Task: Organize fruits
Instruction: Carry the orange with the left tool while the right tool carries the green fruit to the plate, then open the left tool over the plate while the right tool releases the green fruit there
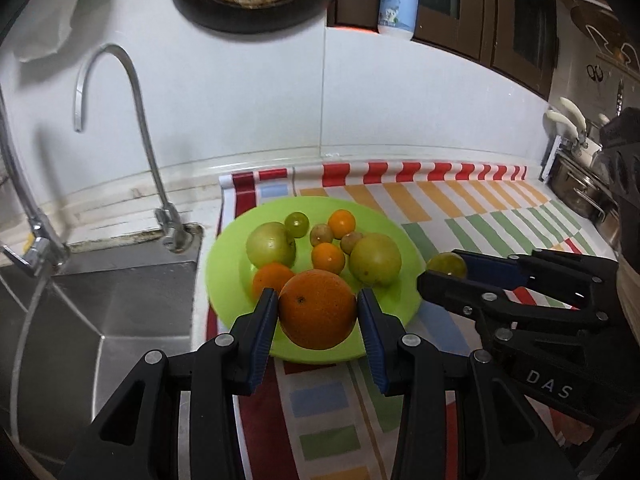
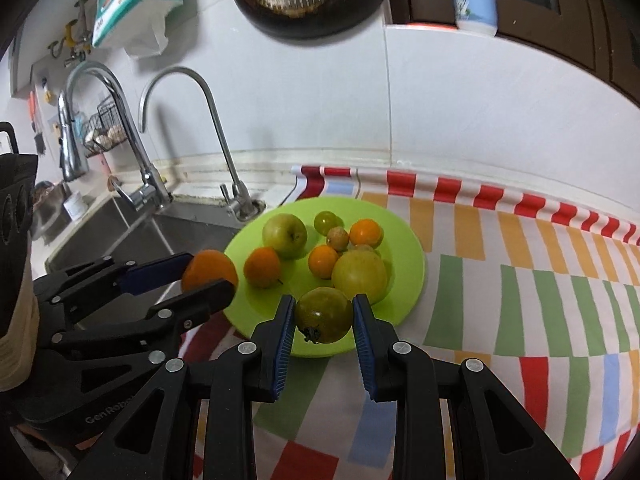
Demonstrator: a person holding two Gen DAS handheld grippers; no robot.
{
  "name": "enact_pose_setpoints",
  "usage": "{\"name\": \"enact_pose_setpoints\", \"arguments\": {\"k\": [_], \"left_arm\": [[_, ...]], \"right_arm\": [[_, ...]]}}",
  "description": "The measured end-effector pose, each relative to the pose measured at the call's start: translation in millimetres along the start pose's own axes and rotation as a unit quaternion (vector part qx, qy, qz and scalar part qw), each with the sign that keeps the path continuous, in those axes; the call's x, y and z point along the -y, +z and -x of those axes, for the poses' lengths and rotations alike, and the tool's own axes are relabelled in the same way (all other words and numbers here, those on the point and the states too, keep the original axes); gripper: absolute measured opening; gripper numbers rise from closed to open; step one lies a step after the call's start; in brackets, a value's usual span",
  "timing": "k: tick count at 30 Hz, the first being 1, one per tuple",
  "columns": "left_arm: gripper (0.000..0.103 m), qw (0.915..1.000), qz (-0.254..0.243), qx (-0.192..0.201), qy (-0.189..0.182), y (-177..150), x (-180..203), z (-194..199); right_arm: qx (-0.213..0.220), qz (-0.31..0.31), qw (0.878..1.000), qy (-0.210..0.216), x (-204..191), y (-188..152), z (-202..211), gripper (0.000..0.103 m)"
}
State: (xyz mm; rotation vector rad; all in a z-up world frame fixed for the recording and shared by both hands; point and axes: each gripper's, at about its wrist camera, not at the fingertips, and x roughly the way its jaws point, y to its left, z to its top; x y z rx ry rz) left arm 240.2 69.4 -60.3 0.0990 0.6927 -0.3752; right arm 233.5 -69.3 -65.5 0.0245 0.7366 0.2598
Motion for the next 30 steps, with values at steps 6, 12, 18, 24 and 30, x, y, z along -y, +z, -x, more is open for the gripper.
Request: {"name": "enact_pose_setpoints", "arguments": {"k": [6,12,18,24,30], "left_arm": [[0.041,0.9999,-0.003,-0.015,-0.004,-1,-6,-24],[0.041,0.9997,-0.001,-0.021,-0.011,0,-13,-36],[0.045,1.0,0.002,-0.005,-0.002,3,-15,-26],[0.045,0.9999,0.001,0.002,0.012,1,-14,-9],[0.051,0.9997,-0.007,0.013,0.017,-1,-3,13]], "right_arm": [[-0.021,-0.002,1.0,0.006,6,2,-29,0.03],[-0.028,-0.005,1.0,0.011,9,4,-47,0.03],[-0.022,0.002,1.0,0.01,7,8,-47,0.032],[-0.005,0.006,1.0,-0.015,5,5,-27,0.032],[0.013,-0.018,0.999,-0.046,7,-7,5,0.039]]}}
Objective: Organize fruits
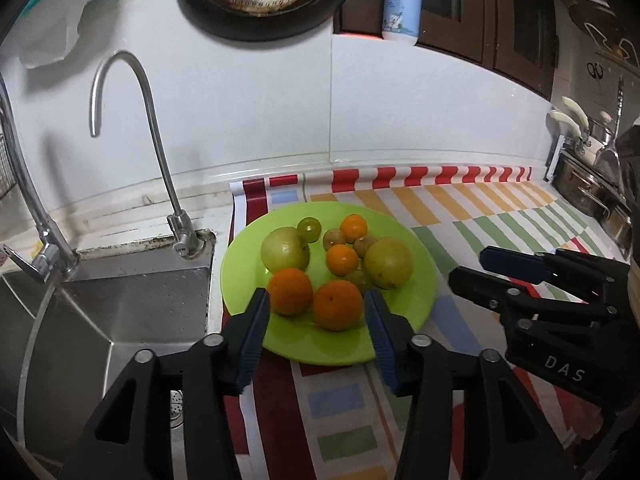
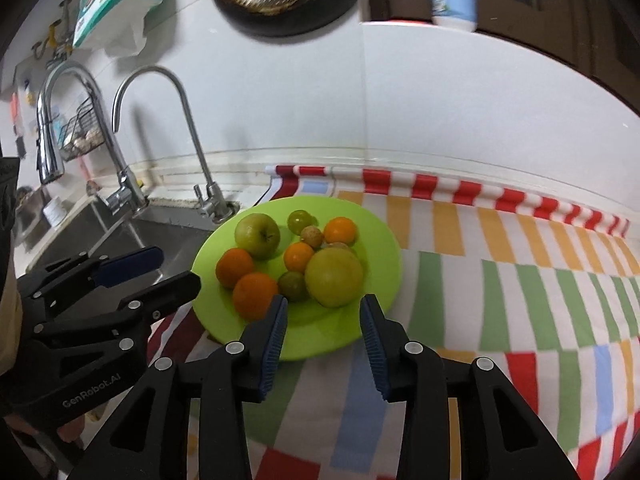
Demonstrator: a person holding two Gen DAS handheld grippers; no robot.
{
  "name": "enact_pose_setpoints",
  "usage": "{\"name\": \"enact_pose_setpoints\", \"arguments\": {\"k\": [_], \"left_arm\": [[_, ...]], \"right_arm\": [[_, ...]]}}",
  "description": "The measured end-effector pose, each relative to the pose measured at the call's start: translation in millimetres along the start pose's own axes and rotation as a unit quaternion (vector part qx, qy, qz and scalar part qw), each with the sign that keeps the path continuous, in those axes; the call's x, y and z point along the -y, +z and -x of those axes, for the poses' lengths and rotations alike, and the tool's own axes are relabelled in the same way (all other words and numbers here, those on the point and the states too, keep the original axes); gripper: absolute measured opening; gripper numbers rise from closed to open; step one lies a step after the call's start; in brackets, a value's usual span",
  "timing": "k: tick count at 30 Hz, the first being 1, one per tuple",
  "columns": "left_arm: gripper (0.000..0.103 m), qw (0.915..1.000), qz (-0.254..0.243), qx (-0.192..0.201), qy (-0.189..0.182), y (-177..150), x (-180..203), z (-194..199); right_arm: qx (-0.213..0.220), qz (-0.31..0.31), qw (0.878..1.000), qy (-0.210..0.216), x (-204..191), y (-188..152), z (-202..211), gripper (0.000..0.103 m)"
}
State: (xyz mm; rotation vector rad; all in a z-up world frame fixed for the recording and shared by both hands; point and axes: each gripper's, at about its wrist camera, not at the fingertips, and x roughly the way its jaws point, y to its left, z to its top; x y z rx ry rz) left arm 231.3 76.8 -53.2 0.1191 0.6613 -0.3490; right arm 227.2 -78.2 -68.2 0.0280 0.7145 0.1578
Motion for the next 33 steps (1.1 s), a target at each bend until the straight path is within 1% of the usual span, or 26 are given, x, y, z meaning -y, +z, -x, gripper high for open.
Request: {"name": "enact_pose_setpoints", "arguments": {"k": [1,2,4,8,9,11,13,15,17,19,21,23,25,28,33], "left_arm": [[0.052,1.0,0.0,0.003,0.0,-1,2,6],[0.054,1.0,-0.001,0.006,-0.002,-2,4,11],[0.062,0.9998,-0.006,0.016,-0.008,-4,10,23],[0.069,0.9992,-0.014,0.036,0.006,-9,23,48],[0.072,0.999,-0.013,0.041,0.008,-10,26,54],[0.078,0.9985,-0.007,0.053,0.015,-13,32,68],[0.084,0.9977,-0.003,0.064,0.024,-17,40,80],[0.085,0.9969,0.004,0.072,0.032,-20,47,92],[0.087,0.9963,0.013,0.076,0.038,-24,54,104],[0.09,0.9955,0.018,0.083,0.043,-31,62,117],[0.09,0.9946,0.021,0.088,0.051,-38,71,131],[0.094,0.9939,0.025,0.092,0.055,-45,77,142],[0.096,0.9935,0.025,0.094,0.059,-51,86,153],[0.099,0.9929,0.019,0.096,0.067,-60,99,167],[0.101,0.9914,0.021,0.102,0.078,-70,114,190]], "right_arm": [[0.005,-0.008,1.0,-0.007,2,-3,8,0.042],[0.008,-0.012,1.0,-0.013,3,-4,13,0.049],[0.024,-0.025,0.999,-0.032,6,-10,30,0.056],[0.044,-0.04,0.997,-0.051,12,-21,59,0.061],[0.048,-0.043,0.997,-0.053,13,-23,67,0.061],[0.053,-0.045,0.996,-0.057,16,-29,81,0.067],[0.06,-0.045,0.995,-0.06,19,-35,97,0.069],[0.068,-0.039,0.995,-0.058,19,-40,112,0.07],[0.074,-0.031,0.995,-0.058,21,-46,128,0.074],[0.082,-0.025,0.995,-0.059,22,-51,141,0.075],[0.088,-0.022,0.994,-0.059,24,-58,156,0.078],[0.093,-0.02,0.994,-0.058,26,-65,170,0.079],[0.093,-0.015,0.994,-0.057,28,-72,182,0.08],[0.098,-0.012,0.993,-0.057,30,-83,198,0.084],[0.1,-0.019,0.993,-0.057,36,-97,220,0.087]]}}
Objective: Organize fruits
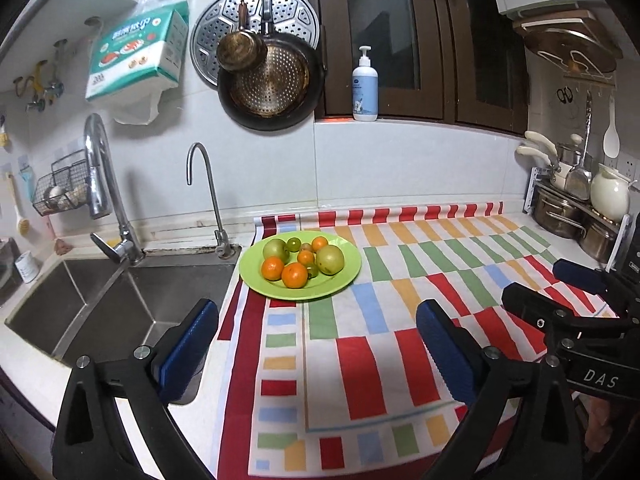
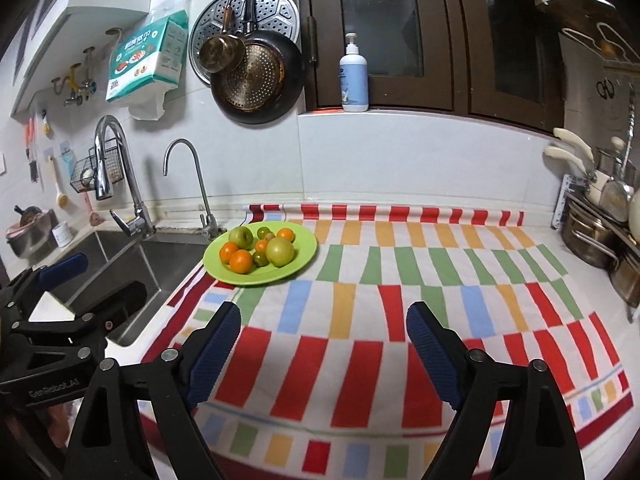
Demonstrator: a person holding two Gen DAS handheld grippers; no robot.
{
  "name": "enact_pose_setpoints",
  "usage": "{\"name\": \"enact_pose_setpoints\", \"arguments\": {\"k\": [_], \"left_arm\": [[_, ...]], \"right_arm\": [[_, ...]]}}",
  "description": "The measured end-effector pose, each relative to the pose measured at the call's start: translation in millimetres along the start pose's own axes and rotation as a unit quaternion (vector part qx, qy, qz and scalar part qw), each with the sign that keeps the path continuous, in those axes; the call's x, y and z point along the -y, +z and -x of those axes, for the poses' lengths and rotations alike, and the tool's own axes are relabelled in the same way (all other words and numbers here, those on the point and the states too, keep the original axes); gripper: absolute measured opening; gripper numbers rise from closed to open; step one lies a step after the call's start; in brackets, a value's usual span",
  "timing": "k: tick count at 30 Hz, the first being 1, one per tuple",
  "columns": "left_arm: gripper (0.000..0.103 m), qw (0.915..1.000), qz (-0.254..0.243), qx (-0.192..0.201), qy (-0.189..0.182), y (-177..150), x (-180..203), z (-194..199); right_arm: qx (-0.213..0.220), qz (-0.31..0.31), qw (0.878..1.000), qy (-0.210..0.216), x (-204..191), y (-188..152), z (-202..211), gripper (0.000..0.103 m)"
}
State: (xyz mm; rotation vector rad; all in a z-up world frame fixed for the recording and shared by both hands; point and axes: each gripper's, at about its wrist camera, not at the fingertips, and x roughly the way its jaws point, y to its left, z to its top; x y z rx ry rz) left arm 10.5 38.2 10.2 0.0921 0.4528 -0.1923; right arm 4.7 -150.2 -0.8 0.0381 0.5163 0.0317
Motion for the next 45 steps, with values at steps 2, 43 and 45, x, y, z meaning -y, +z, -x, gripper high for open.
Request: {"name": "enact_pose_setpoints", "arguments": {"k": [2,43,45], "left_arm": [[0.103,1.0,0.0,0.004,0.002,-2,3,9],[0.103,0.9997,-0.006,0.021,0.013,-12,39,59],[0.103,0.9997,-0.006,0.021,0.013,-13,39,60]], "right_arm": [[0.002,-0.004,1.0,0.004,4,-4,9,0.088],[0.03,0.009,1.0,0.003,35,-19,65,0.09],[0.03,0.01,0.999,0.003,35,-19,65,0.09]]}}
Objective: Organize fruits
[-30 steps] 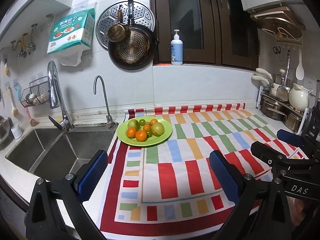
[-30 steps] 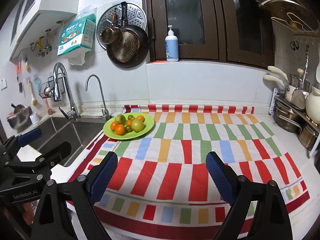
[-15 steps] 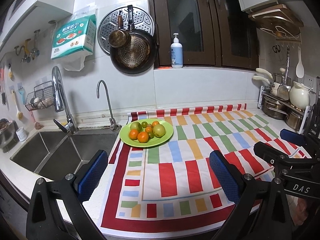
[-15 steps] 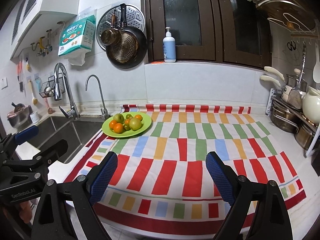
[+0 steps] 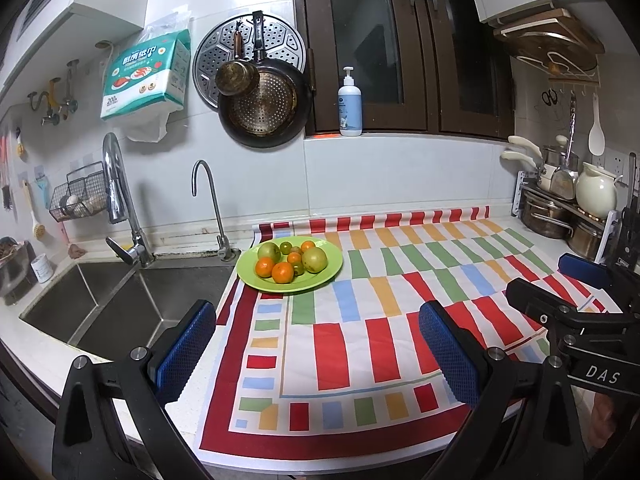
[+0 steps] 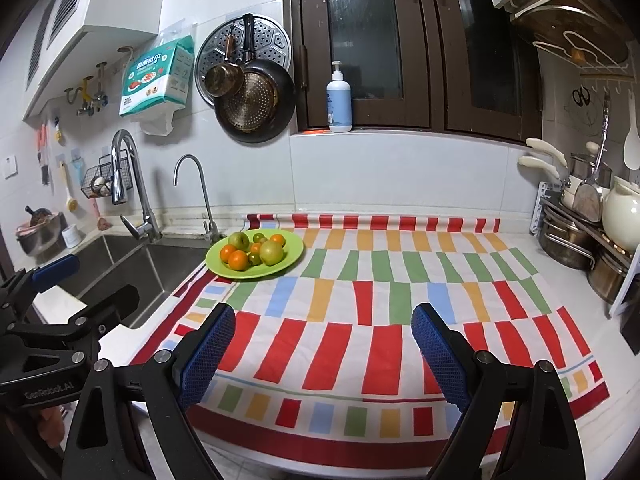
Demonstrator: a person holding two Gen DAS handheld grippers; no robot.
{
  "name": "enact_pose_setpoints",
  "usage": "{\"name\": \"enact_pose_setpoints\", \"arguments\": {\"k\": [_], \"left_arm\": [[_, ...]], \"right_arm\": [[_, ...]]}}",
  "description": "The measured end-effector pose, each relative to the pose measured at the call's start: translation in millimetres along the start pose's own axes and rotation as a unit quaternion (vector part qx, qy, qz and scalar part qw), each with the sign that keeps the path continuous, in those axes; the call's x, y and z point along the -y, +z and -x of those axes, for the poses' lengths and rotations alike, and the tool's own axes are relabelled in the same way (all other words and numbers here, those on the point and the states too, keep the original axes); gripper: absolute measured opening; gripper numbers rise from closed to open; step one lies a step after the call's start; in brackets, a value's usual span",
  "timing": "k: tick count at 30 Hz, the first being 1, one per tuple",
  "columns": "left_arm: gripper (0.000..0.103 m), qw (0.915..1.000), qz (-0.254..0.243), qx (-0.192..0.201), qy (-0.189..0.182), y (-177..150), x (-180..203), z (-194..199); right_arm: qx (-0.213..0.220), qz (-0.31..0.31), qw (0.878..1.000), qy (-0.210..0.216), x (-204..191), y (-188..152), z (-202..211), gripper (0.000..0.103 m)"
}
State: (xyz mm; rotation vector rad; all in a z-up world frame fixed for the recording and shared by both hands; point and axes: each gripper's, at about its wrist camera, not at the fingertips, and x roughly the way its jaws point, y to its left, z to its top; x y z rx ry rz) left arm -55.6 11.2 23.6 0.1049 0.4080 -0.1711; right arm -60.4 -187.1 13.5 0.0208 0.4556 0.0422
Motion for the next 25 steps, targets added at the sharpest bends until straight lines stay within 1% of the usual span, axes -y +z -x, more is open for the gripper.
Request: {"name": "enact_pose_setpoints", "arguments": {"k": [15,25], "left_arm": [[0.103,1.0,-0.001,0.0,0.001,1.1,2.2,1.4],[0.103,1.0,-0.001,-0.008,0.0,4.8,3.8,-6.3]], "right_arm": [[0.001,0.0,1.0,0.001,0.9,-0.1,0.7,0.09],[-0.004,-0.004,1.0,-0.002,4.4,0.7,-2.5,0.09]]}}
